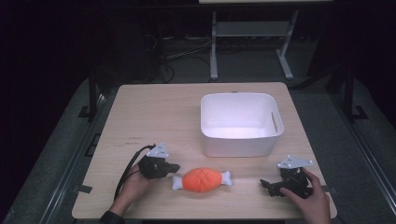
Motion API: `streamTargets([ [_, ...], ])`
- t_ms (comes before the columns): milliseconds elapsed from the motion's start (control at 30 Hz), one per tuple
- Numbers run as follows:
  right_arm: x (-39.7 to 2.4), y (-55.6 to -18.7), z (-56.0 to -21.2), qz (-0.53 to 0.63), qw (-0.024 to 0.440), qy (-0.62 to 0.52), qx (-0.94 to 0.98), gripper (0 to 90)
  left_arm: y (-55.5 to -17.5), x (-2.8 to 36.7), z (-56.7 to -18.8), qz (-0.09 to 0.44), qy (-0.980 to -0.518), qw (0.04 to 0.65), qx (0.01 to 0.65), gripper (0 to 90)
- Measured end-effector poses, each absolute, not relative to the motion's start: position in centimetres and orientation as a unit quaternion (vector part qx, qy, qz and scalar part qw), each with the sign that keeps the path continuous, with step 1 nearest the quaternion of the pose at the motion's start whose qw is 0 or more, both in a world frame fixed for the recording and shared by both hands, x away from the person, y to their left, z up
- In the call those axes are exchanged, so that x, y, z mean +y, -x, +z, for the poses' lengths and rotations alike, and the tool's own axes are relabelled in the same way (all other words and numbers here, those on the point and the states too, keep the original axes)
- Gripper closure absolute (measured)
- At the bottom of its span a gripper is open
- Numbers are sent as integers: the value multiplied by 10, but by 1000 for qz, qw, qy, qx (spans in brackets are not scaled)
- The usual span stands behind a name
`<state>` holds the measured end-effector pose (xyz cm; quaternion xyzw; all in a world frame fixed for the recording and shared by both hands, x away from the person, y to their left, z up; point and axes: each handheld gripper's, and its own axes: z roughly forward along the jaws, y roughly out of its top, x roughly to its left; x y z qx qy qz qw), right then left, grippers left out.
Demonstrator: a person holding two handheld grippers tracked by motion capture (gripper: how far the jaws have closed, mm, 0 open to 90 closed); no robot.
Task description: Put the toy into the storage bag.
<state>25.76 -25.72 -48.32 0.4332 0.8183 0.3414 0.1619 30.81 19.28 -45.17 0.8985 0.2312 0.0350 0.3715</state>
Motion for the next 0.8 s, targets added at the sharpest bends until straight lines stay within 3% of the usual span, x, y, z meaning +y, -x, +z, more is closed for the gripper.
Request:
streamTargets([
  [800,-257,-258,-483,341,162,-433,818,0,-282,193,-456,5,-902,366,229,876],
])
